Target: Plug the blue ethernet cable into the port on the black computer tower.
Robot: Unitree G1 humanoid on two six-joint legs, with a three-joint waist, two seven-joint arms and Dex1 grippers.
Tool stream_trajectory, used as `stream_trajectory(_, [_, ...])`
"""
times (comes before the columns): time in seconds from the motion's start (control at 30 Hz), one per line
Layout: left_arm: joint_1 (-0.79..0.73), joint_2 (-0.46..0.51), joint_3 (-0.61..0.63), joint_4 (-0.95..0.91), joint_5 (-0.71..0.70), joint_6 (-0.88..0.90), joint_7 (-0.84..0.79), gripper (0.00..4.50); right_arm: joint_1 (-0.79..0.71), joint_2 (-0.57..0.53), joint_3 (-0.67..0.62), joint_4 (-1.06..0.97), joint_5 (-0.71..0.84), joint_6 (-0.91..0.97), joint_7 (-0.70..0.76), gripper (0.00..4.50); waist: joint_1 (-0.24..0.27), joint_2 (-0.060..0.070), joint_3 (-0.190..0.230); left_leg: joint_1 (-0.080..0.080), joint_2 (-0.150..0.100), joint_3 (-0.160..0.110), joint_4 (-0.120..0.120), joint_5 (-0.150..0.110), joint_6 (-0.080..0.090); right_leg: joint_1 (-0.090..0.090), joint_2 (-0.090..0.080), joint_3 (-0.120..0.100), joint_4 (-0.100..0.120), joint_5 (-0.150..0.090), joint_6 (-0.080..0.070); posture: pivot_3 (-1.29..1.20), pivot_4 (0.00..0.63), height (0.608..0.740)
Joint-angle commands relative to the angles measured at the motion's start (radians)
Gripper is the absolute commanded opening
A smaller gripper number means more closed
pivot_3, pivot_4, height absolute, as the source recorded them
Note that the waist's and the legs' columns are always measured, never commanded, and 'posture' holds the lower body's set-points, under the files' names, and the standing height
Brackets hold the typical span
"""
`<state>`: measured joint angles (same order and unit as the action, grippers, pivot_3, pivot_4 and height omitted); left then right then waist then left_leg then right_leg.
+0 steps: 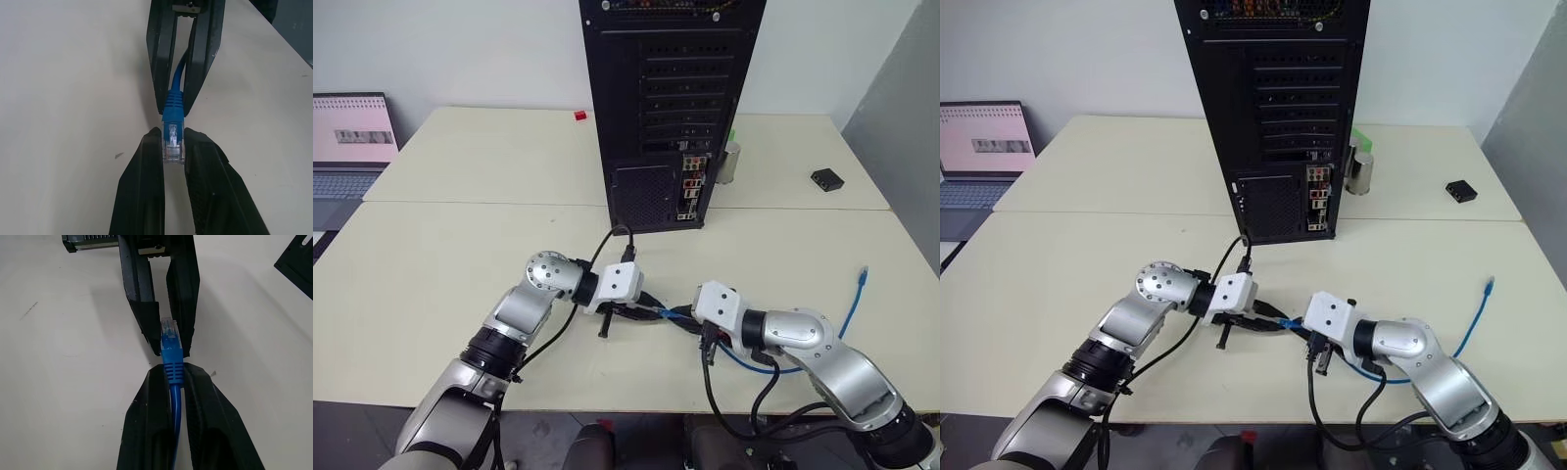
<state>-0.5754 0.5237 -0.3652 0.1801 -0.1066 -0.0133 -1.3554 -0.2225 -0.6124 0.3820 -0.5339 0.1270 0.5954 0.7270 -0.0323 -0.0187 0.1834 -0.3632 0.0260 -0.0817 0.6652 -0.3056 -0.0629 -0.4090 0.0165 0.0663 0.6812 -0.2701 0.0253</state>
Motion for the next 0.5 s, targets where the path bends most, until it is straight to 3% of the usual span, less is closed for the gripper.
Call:
stream_trajectory(0.03, [-0.005, -0.001, -0.003, 0.006, 0.01, -0.02, 0.002, 0.3, -0.024, 0.01, -0.004, -0.02, -0.003, -0.014, 0.006, 0.1, 0.0, 0.0, 0.0, 0.0, 0.0, 0.0, 0.0, 0.0, 0.0, 0.0, 0.0, 0.0, 0.0, 0.0, 0.0, 0.0, 0.15, 0.74])
stream_trajectory(0.17, [-0.004, -0.003, 0.0, 0.016, 0.014, -0.034, 0.008, 0.3, -0.027, 0.012, -0.009, -0.019, -0.001, -0.008, 0.009, 0.1, 0.0, 0.0, 0.0, 0.0, 0.0, 0.0, 0.0, 0.0, 0.0, 0.0, 0.0, 0.0, 0.0, 0.0, 0.0, 0.0, 0.15, 0.74])
stream_trajectory(0.23, [-0.004, -0.004, 0.003, 0.019, 0.015, -0.041, 0.011, 0.3, -0.029, 0.0, -0.01, -0.021, -0.005, -0.014, 0.019, 0.8, 0.0, 0.0, 0.0, 0.0, 0.0, 0.0, 0.0, 0.0, 0.0, 0.0, 0.0, 0.0, 0.0, 0.0, 0.0, 0.0, 0.15, 0.74])
stream_trajectory(0.33, [-0.002, -0.008, 0.009, 0.024, 0.015, -0.067, 0.02, 0.3, -0.03, -0.03, -0.029, -0.05, 0.01, 0.003, 0.045, 1.5, 0.0, 0.0, 0.0, 0.0, 0.0, 0.0, 0.0, 0.0, 0.0, 0.0, 0.0, 0.0, 0.0, 0.0, 0.0, 0.0, 0.15, 0.74])
stream_trajectory(0.5, [0.017, -0.023, 0.043, 0.031, 0.007, -0.194, 0.069, 0.3, 0.004, -0.105, -0.172, -0.15, 0.12, 0.092, 0.088, 2.58, 0.001, 0.0, 0.0, 0.0, 0.0, 0.0, 0.0, 0.0, 0.0, 0.0, 0.0, 0.0, 0.0, 0.0, 0.0, 0.0, 0.15, 0.74])
